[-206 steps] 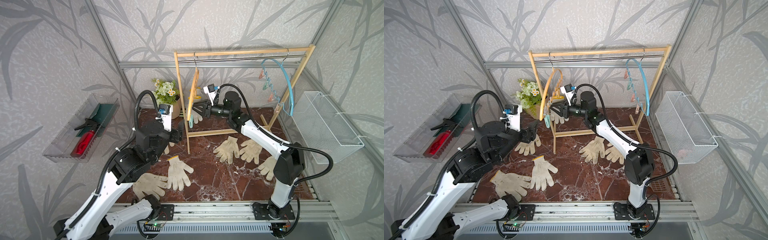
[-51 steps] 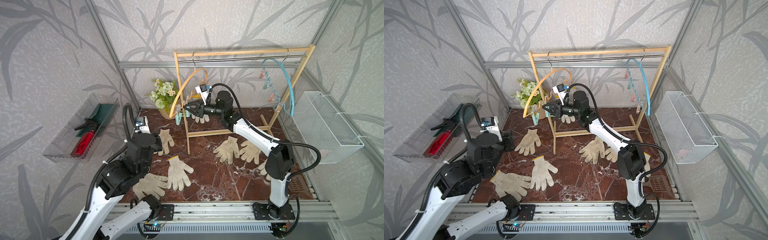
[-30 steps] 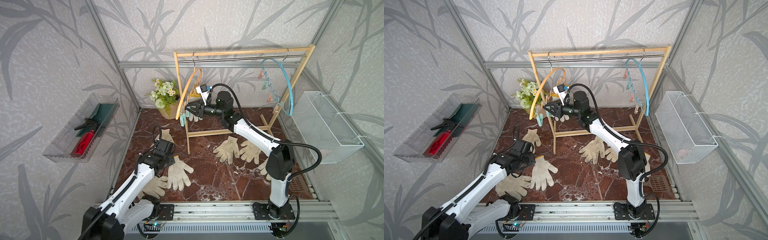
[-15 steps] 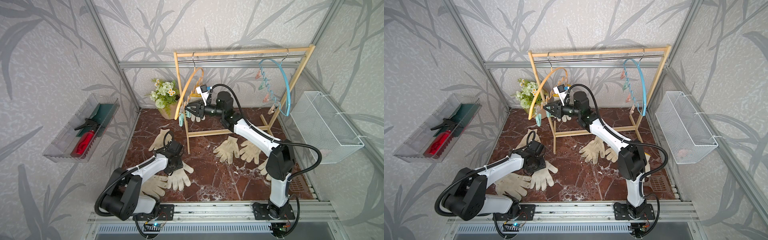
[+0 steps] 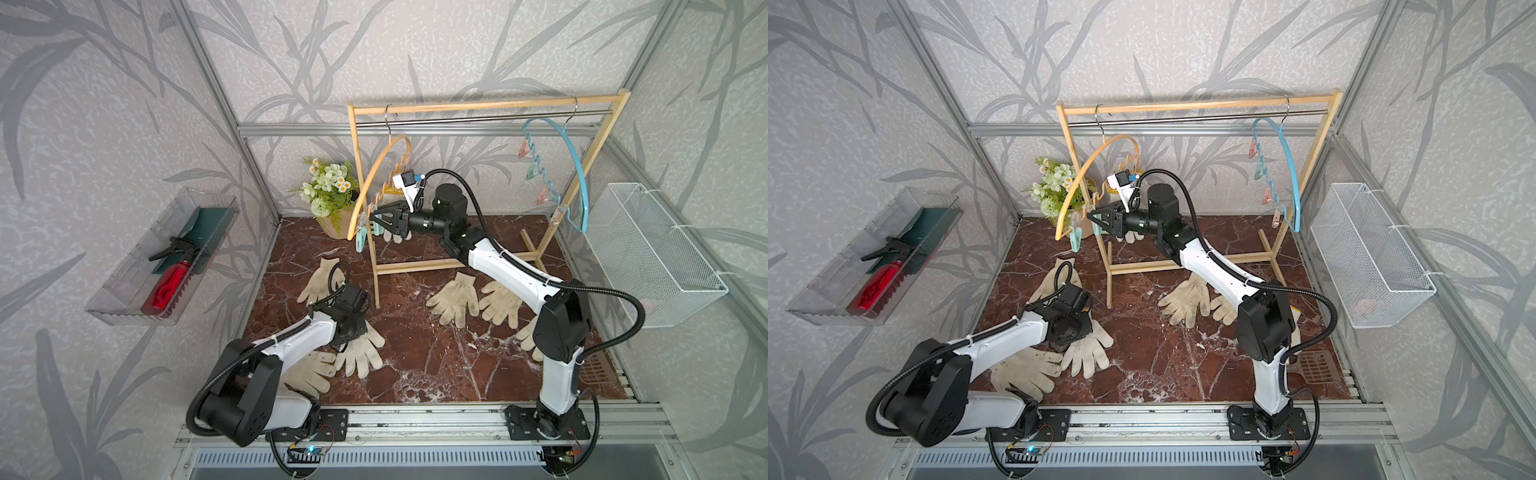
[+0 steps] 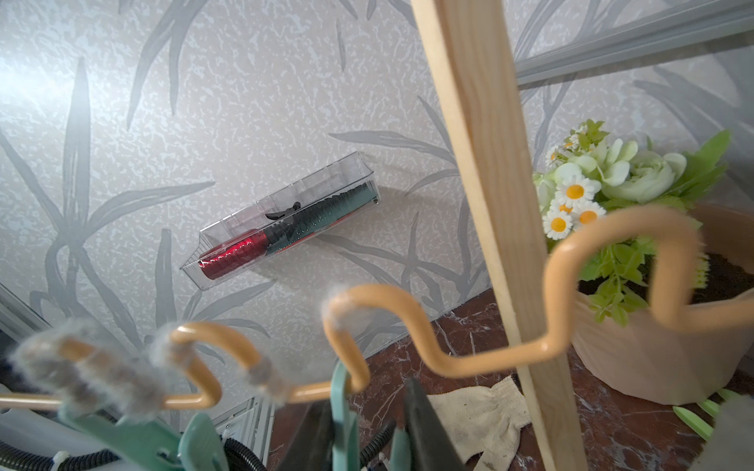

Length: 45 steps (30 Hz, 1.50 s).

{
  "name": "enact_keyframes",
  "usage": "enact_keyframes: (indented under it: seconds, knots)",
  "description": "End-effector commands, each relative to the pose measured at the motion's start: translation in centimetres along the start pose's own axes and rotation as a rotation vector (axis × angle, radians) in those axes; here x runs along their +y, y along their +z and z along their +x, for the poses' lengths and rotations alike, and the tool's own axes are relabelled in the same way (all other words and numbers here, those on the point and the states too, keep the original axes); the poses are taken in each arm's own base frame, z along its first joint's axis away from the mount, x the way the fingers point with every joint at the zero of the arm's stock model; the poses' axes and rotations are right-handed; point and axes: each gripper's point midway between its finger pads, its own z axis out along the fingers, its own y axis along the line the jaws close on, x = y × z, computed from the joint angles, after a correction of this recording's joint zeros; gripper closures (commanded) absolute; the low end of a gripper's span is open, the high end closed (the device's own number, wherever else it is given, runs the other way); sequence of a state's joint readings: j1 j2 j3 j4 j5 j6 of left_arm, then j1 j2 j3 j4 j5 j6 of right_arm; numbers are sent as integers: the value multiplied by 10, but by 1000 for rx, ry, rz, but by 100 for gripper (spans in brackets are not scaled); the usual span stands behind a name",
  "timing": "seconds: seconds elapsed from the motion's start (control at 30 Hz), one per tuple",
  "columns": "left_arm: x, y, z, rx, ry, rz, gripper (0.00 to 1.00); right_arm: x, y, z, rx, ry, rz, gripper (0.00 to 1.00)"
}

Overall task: Clip the gloves onto a hanger to dry
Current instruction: Pick up the glove from the center of the board, then clamp the glove onto the hanger.

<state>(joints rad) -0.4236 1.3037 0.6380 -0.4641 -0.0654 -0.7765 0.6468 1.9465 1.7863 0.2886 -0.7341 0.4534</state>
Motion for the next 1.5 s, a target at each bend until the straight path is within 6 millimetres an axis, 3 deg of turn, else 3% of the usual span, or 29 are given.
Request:
enact_keyframes:
  seconds: [0.0, 0.13, 0.33, 0.6, 0.83, 1.0, 1.47]
  knots:
    - [-17, -37, -28, -152, 22, 116, 100, 18, -11, -21, -42, -45, -16, 72]
    - [-34, -86, -58, -346, 58, 263, 100, 19, -12, -23, -46, -44, -18, 72]
    - [-62, -152, -84, -559, 211, 437, 100, 24, -15, -26, -53, -49, -22, 72]
    - [-86, -210, -103, -771, 409, 552, 100, 30, -20, -29, -60, -52, -24, 72]
    - [-124, -234, -109, -743, 479, 720, 100, 28, -22, -29, -69, -43, -20, 72]
    - [-138, -241, -112, -716, 507, 760, 100, 27, -22, -29, -71, -38, -24, 72]
    - [-141, -244, -105, -689, 515, 803, 100, 23, -21, -29, -69, -39, -14, 72]
